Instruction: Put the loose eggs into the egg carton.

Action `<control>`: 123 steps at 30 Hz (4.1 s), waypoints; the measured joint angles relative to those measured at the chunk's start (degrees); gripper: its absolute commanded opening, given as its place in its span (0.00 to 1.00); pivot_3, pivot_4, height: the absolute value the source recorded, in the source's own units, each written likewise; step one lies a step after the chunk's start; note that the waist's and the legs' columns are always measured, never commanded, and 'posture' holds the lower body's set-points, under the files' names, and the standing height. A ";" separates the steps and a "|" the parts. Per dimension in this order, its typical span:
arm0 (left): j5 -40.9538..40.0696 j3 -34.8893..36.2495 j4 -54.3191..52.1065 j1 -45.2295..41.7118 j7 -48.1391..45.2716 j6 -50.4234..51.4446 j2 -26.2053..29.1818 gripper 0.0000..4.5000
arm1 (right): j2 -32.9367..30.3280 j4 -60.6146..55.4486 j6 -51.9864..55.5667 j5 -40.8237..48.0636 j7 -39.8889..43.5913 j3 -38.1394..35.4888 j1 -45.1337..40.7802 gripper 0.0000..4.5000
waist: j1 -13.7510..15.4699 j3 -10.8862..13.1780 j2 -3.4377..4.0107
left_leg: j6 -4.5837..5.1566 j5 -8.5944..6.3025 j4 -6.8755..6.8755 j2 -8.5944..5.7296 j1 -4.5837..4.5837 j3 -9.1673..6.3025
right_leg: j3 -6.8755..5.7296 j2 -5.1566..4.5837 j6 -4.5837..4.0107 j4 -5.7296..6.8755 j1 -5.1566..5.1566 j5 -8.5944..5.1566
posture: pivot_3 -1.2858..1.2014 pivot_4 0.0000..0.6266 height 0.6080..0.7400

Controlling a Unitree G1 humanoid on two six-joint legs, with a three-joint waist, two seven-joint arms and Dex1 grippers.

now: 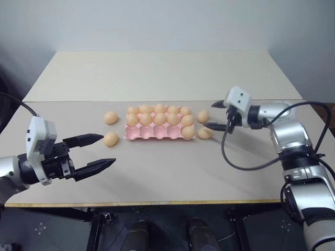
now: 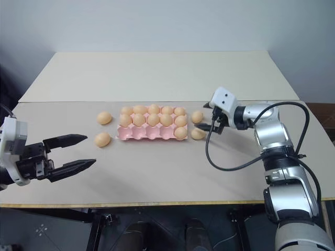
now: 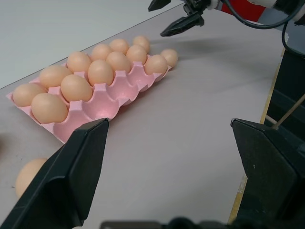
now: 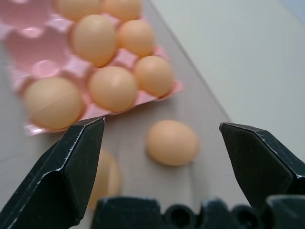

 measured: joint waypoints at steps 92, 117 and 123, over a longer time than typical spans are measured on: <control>7.83 -1.81 16.52 -7.19 -7.55 -7.19 1.91 1.00 | 3.47 -5.38 2.07 -3.61 -15.91 -2.48 4.55 0.99 | -0.58 0.03 0.03 | 0.01 -0.07 -0.09 0.76 0.18 0.65 | 0.32 0.67 -0.32 -0.14 -0.09 0.20 | 0.52 0.24 1.00; 5.47 1.06 11.79 -3.65 -5.54 -6.80 0.60 1.00 | 17.24 42.01 -16.81 -14.80 -28.80 1.00 -15.14 0.60 | -1.47 0.03 0.05 | -0.02 -0.08 -0.13 0.80 0.25 0.65 | 0.37 0.73 -0.34 -0.09 -0.10 0.21 | 0.52 0.24 1.00; 5.48 1.04 11.71 -3.67 -5.62 -6.80 0.69 1.00 | 14.05 34.66 -16.22 -14.93 -31.21 -0.17 -12.74 0.60 | -1.35 0.04 0.06 | -0.02 -0.08 -0.13 0.79 0.21 0.65 | 0.37 0.70 -0.34 -0.11 -0.11 0.21 | 0.52 0.24 1.00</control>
